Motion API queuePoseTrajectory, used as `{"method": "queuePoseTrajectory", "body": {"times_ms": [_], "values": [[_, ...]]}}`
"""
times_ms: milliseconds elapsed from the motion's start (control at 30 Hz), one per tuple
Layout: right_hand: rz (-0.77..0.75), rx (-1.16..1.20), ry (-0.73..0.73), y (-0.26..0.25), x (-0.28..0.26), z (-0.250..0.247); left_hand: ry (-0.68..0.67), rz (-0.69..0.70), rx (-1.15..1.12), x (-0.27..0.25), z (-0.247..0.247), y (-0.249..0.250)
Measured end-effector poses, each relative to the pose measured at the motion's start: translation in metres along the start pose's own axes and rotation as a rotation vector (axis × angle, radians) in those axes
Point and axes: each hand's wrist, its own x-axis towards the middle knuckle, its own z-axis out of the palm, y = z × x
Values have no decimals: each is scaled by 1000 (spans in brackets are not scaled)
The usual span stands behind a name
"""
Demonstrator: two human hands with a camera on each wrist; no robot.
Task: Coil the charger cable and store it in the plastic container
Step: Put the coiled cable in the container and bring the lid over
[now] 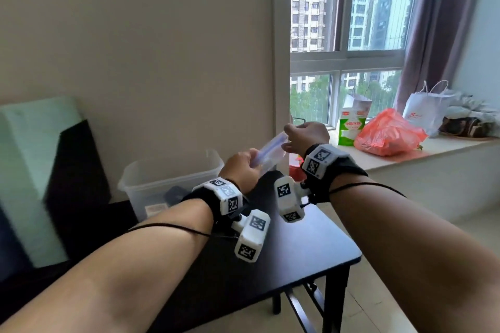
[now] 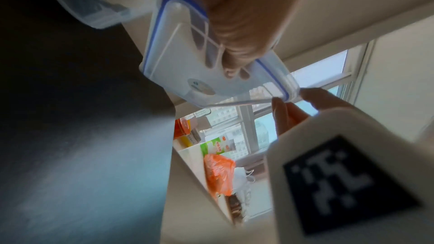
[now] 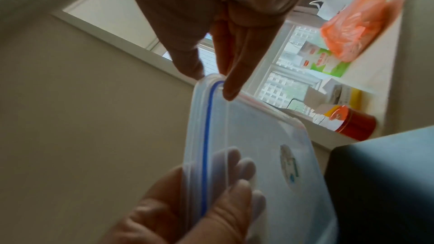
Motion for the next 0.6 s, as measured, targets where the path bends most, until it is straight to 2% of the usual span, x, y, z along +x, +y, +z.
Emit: {"method": "queuePoseTrajectory", "body": {"times_ms": [67, 167, 300, 433, 500, 600], "values": [[-2, 175, -14, -11, -2, 10, 91, -34, -120, 2, -16, -2], [-18, 164, -1, -14, -3, 24, 224, -103, -361, -1, -48, -4], [-49, -165, 25, -5, 4, 40, 329, -161, -765, -7, -97, -12], [-4, -367, -80, 8, 8, 69, 451, -226, -964, -10, -142, -41], [-40, -324, -163, 9, 8, 90, 464, -233, -1009, -15, -163, -57], [-23, -103, -188, 6, 4, 120, 408, -304, -1057, -19, -188, -80]]}}
